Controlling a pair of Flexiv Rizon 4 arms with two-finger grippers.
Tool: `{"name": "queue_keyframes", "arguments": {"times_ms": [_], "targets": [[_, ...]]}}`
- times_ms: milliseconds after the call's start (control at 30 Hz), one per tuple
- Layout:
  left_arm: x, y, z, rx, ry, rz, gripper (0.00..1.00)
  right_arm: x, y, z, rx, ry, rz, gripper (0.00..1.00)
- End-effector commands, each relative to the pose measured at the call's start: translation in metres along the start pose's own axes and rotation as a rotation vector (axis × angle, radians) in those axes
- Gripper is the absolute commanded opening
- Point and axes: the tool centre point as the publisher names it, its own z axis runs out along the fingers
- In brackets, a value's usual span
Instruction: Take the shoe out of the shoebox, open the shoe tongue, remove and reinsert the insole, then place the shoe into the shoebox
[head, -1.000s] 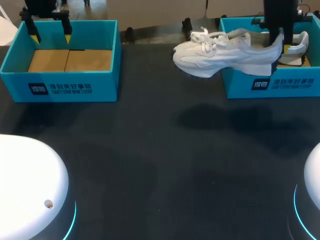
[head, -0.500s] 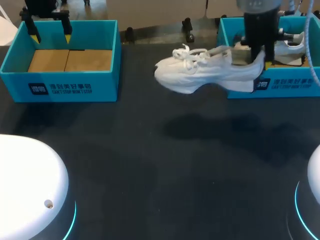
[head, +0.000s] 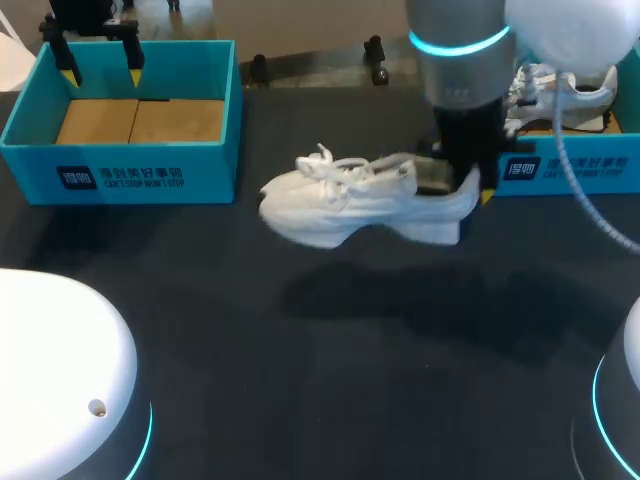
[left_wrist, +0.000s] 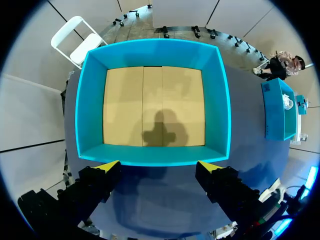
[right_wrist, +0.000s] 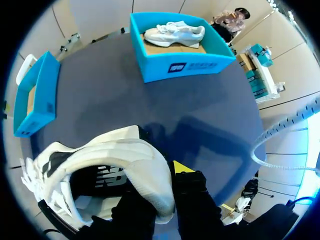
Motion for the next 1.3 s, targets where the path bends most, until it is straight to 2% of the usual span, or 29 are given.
{"name": "queue_keyframes", "arguments": {"times_ms": [33,400,500,800,933,1033,1200,1300], "targets": [[0.000,0.000,0.000,0.000,0.000,0.000,1.00,-0.002,0.000,0.006,-0.001,0.010,0.000,0.00],[0.000,0.000,0.000,0.000,0.000,0.000,1.00,-0.002,0.000,0.006,-0.001,0.010,0.000,0.00],[0.000,0.000,0.000,0.000,0.000,0.000,1.00,0.016,-0.018,0.017,0.012,-0.039,0.004,0.00],[0.000,0.000,0.000,0.000,0.000,0.000,1.00,0.048,-0.070,0.055,0.036,0.000,0.016,0.00],[0.000,0.000,0.000,0.000,0.000,0.000,1.00,0.057,-0.085,0.068,0.032,0.020,0.016,0.00],[0.000,0.000,0.000,0.000,0.000,0.000,1.00,0.061,-0.091,0.074,0.037,0.024,0.024,0.00],[0.000,0.000,0.000,0.000,0.000,0.000,1.00,0.067,-0.094,0.089,0.070,-0.049,0.041,0.00],[0.000,0.000,0.000,0.000,0.000,0.000,1.00,0.070,-0.096,0.094,0.063,-0.066,0.035,0.00]]}}
